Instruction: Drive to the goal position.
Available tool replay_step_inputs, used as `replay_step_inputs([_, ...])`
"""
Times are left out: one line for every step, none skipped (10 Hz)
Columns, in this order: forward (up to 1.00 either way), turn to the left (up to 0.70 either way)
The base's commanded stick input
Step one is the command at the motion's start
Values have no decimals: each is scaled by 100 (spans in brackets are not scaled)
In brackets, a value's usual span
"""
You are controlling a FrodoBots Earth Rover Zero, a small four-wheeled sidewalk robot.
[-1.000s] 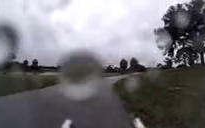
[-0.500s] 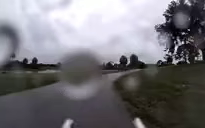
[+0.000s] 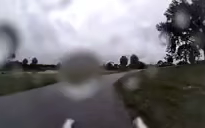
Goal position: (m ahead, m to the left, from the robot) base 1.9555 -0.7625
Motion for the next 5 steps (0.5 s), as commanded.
replay_step_inputs([70, 0])
replay_step_inputs([70, 0])
replay_step_inputs([70, 0])
replay_step_inputs([70, 0])
replay_step_inputs([70, 0])
